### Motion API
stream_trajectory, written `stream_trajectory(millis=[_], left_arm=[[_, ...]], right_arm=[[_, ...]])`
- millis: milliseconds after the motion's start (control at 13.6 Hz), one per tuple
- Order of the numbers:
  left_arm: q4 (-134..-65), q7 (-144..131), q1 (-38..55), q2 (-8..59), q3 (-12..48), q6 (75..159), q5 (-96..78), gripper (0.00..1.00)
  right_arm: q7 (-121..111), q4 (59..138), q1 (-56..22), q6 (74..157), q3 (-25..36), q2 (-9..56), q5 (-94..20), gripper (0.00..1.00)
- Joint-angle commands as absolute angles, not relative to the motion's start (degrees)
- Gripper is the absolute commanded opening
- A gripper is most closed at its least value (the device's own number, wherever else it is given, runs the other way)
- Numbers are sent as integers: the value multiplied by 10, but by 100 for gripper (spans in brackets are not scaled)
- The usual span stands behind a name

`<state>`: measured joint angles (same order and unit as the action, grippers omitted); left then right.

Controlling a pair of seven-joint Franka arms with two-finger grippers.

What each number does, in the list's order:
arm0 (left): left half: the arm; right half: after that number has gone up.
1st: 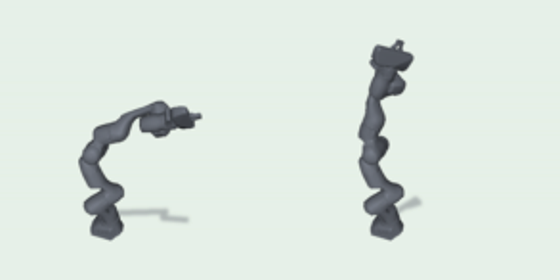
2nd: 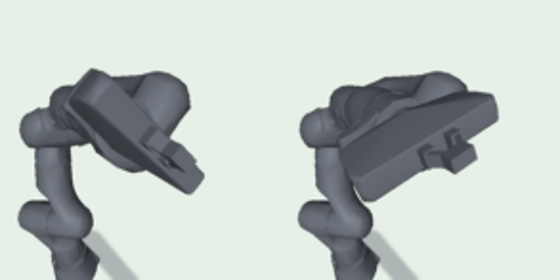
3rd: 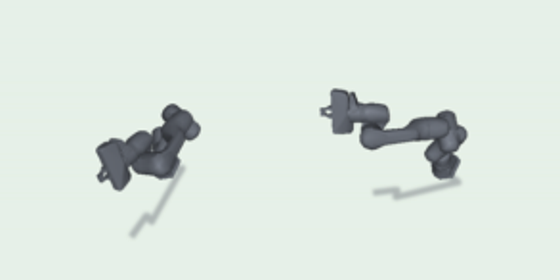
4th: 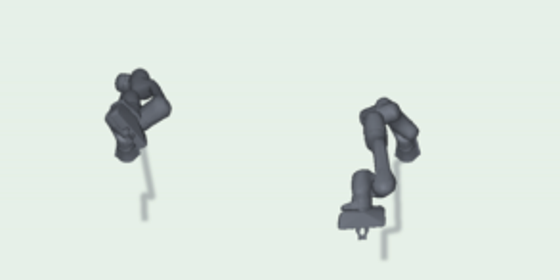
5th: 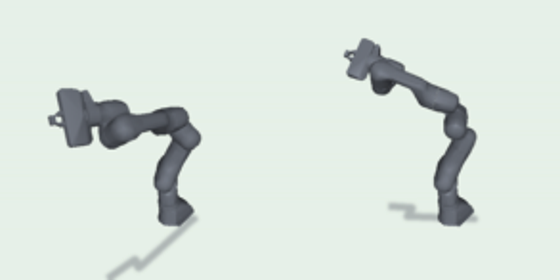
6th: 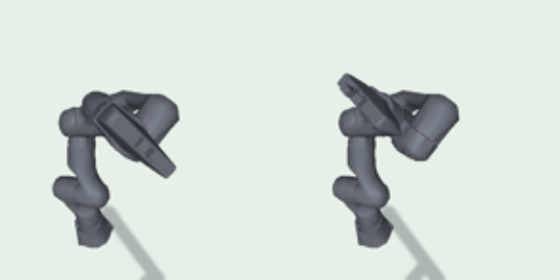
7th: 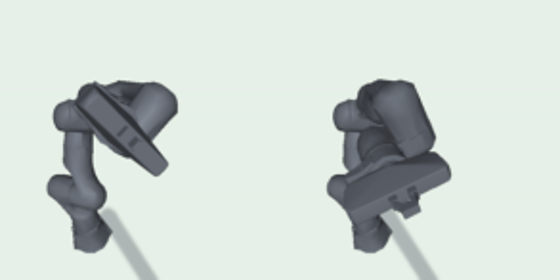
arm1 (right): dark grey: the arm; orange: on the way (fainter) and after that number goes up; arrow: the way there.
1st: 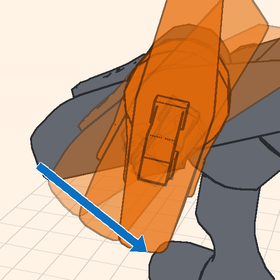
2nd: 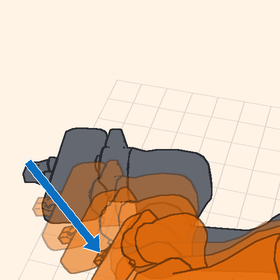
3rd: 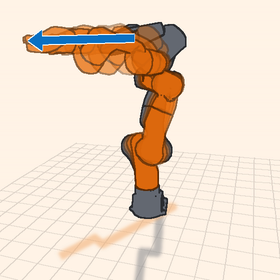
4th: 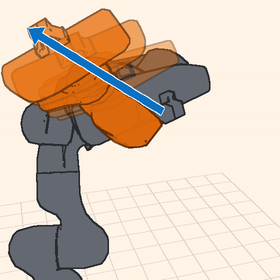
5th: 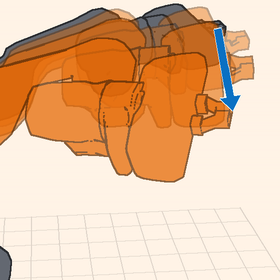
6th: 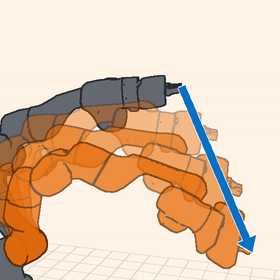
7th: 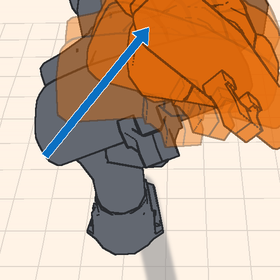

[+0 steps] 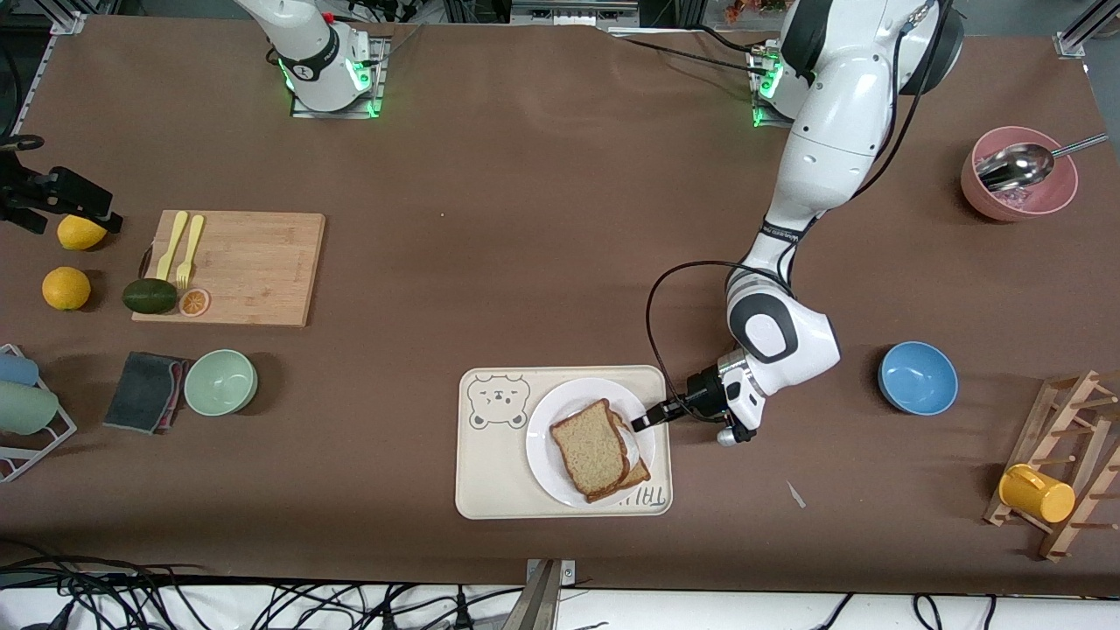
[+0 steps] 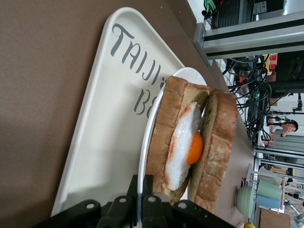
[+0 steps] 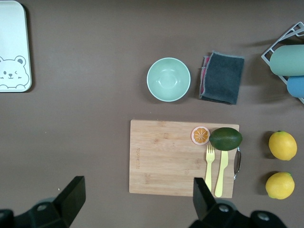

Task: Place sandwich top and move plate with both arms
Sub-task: 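Open the left gripper to release the plate rim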

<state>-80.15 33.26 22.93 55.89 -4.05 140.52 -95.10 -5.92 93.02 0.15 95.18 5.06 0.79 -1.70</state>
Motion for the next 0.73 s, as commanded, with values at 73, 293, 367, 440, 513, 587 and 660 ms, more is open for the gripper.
stream_trajectory(millis=[73, 293, 367, 440, 513, 587, 660], left_arm=[[-780, 312, 245, 572, -42, 1433, -951, 0], [-780, 313, 244, 572, -43, 1433, -945, 38], [-780, 314, 244, 571, -44, 1432, -942, 56], [-780, 314, 243, 570, -44, 1432, -941, 70], [-780, 314, 243, 570, -45, 1432, -941, 78], [-780, 314, 243, 568, -45, 1432, -942, 81], [-780, 313, 243, 565, -45, 1432, -943, 82]], right_arm=[[-56, 938, 5, 948, 48, -4, -14, 100], [-57, 938, 5, 948, 48, -4, -14, 100], [-57, 938, 5, 948, 48, -4, -14, 100], [-56, 938, 5, 948, 48, -4, -14, 100], [-56, 938, 5, 948, 48, -4, -14, 100], [-57, 938, 5, 948, 48, -4, -14, 100], [-56, 938, 5, 948, 48, -4, -14, 100]])
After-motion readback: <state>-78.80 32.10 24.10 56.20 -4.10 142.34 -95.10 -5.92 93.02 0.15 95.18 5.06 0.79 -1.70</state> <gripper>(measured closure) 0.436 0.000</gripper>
